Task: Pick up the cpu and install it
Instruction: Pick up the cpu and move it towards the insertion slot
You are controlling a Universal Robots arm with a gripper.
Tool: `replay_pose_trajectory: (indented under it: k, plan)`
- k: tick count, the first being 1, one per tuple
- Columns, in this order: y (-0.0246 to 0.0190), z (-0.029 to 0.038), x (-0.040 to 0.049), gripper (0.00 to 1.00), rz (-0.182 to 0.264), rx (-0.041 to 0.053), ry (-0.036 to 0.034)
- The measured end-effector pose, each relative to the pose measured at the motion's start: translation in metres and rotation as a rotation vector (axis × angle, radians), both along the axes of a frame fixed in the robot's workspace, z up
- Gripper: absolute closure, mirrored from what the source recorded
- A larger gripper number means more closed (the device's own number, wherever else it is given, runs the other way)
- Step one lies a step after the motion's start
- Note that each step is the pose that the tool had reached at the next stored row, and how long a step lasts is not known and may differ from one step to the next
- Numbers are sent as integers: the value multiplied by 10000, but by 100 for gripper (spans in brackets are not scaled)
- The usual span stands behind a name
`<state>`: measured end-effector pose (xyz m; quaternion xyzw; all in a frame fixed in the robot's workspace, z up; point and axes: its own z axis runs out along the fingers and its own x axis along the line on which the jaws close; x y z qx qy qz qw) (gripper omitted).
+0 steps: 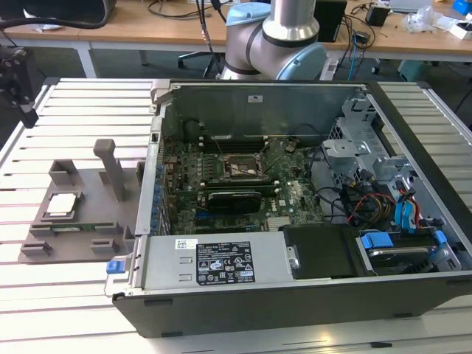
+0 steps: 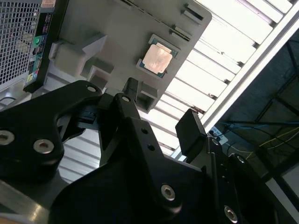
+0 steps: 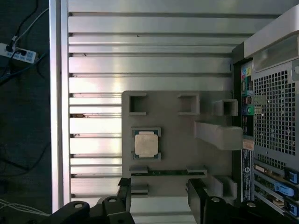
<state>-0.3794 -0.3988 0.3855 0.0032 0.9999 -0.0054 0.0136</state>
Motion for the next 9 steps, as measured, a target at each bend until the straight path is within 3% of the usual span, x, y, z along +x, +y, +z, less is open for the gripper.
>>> replay_pose_trajectory:
  k: [9]
  plan:
    - [0, -78, 0, 40, 0, 0, 0]
